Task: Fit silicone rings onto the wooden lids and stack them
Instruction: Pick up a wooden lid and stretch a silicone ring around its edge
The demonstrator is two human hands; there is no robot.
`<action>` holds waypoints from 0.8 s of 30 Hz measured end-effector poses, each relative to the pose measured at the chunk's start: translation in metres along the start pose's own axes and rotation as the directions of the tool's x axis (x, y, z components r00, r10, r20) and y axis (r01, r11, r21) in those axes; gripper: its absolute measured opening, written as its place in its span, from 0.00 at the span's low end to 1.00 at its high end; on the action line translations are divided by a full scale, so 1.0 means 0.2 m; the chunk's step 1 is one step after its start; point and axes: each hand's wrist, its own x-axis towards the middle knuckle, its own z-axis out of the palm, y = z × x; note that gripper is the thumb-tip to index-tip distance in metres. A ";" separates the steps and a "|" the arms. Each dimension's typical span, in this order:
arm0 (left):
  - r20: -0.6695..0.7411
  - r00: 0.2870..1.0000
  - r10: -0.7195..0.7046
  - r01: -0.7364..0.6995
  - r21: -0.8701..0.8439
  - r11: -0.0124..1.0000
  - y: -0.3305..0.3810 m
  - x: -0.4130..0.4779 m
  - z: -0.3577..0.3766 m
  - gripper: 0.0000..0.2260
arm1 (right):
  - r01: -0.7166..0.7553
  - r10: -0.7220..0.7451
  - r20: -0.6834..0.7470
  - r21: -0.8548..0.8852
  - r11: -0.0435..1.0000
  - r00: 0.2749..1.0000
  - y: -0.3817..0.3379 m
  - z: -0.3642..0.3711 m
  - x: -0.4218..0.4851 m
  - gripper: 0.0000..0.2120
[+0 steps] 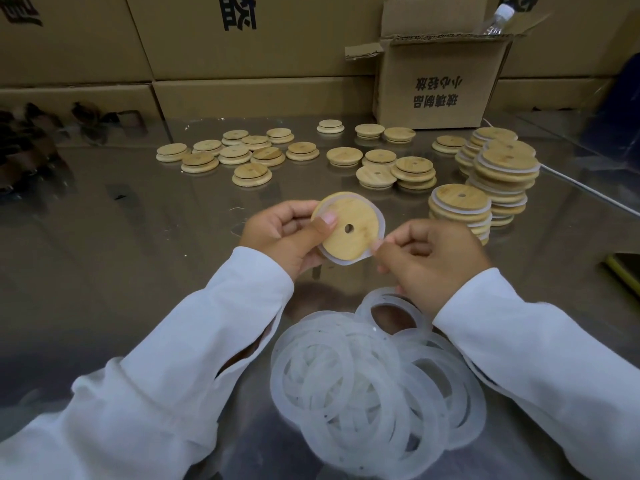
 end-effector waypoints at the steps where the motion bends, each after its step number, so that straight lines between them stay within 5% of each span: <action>1: -0.002 1.000 -0.004 0.004 0.000 1.000 0.00 0.00 0.00 0.05 | 0.007 -0.007 0.019 -0.017 1.000 1.000 0.00 0.00 0.00 0.07; 12: -0.045 0.999 -0.023 0.023 0.001 1.000 0.01 0.00 0.01 0.04 | 0.080 -0.074 0.075 -0.076 0.994 0.994 0.00 -0.01 0.01 0.07; 24: -0.036 0.995 -0.090 0.087 -0.061 0.994 0.02 0.00 0.01 0.04 | 0.063 -0.075 0.123 0.097 0.993 0.990 0.01 -0.02 0.02 0.05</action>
